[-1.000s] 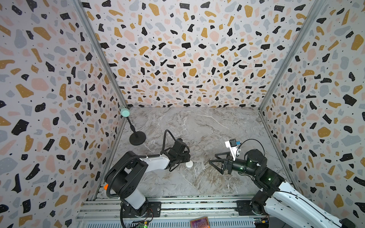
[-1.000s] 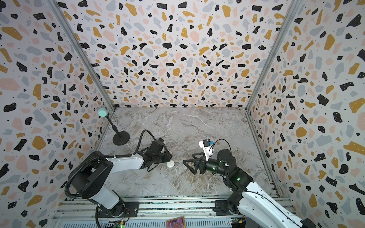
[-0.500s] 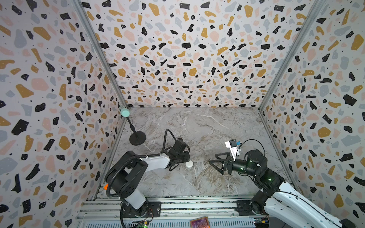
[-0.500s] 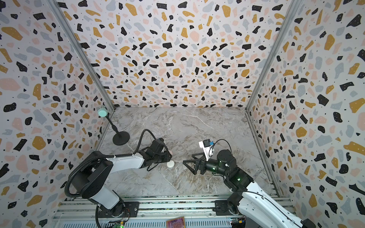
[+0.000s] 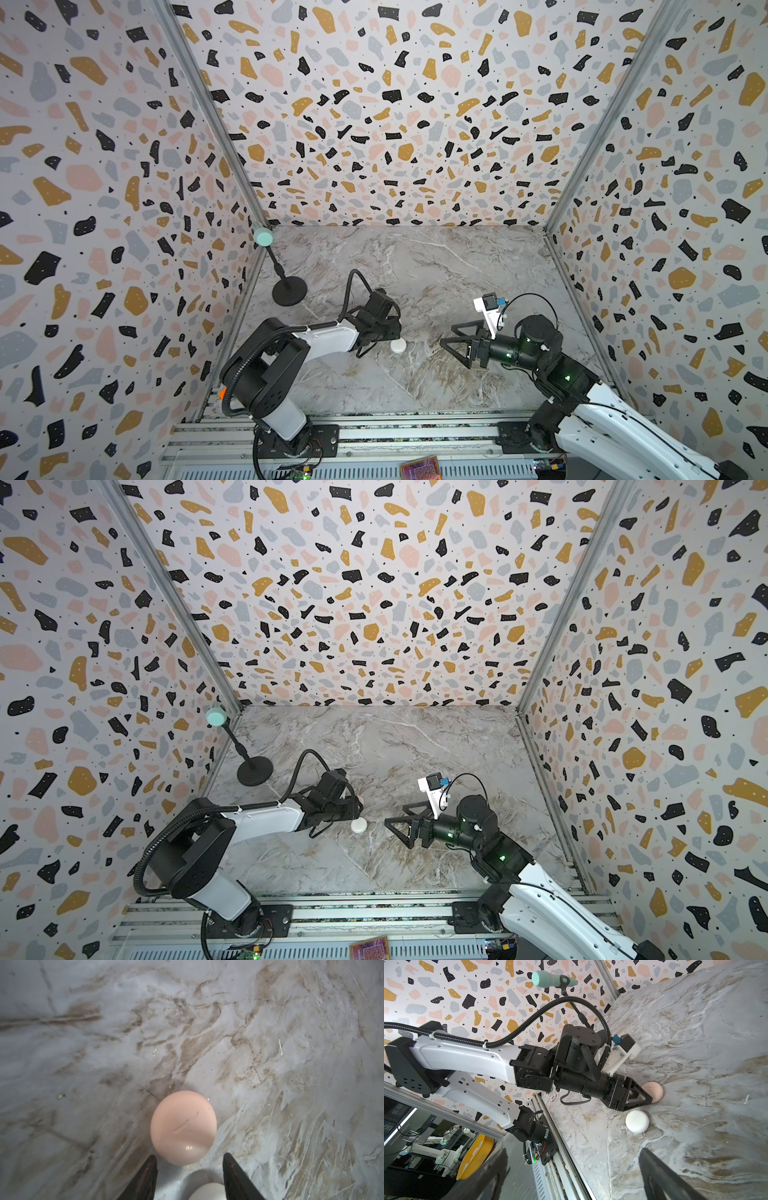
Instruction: Insert the wireless bluetooth earbuds into the charging case
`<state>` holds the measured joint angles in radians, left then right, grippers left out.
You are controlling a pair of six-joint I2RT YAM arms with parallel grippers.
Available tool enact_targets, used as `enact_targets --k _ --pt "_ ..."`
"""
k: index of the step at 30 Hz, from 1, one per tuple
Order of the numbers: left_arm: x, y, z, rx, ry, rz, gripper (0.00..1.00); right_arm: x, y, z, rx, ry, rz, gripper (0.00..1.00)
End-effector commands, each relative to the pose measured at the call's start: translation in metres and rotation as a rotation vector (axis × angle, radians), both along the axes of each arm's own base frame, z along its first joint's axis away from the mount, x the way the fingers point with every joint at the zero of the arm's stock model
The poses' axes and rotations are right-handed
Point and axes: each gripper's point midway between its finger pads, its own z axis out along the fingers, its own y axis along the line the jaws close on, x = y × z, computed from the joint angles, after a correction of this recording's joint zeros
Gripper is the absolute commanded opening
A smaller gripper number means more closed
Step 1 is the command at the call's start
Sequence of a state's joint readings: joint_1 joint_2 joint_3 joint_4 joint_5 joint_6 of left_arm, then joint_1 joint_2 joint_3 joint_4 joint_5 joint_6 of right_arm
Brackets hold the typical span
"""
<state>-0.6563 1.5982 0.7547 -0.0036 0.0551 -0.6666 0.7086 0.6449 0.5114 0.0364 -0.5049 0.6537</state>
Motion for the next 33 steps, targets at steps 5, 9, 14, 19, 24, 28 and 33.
enact_targets --k 5,9,14,19,24,28,33 --pt "0.017 0.001 0.057 0.001 -0.131 -0.014 0.55 0.000 -0.002 0.015 0.016 -0.040 -0.004 0.99" --pt "0.022 0.006 0.099 0.004 -0.231 -0.017 0.70 0.007 -0.007 0.019 -0.015 -0.062 -0.054 0.99" --pt "0.028 0.043 0.162 0.080 -0.462 0.072 1.00 0.042 -0.035 0.020 -0.127 -0.118 -0.298 0.99" --pt "0.024 0.099 0.198 0.219 -0.638 0.246 1.00 0.094 -0.095 -0.001 -0.294 -0.227 -0.714 0.99" --pt "0.007 0.161 0.204 0.331 -0.825 0.467 1.00 0.123 -0.179 -0.020 -0.443 -0.327 -1.154 0.99" --pt "0.001 0.195 0.189 0.372 -0.921 0.576 1.00 0.136 -0.215 -0.028 -0.521 -0.492 -1.279 0.99" --pt "0.018 0.247 0.149 0.498 -0.841 0.692 1.00 0.164 -0.240 -0.059 -0.612 -0.520 -1.262 0.99"
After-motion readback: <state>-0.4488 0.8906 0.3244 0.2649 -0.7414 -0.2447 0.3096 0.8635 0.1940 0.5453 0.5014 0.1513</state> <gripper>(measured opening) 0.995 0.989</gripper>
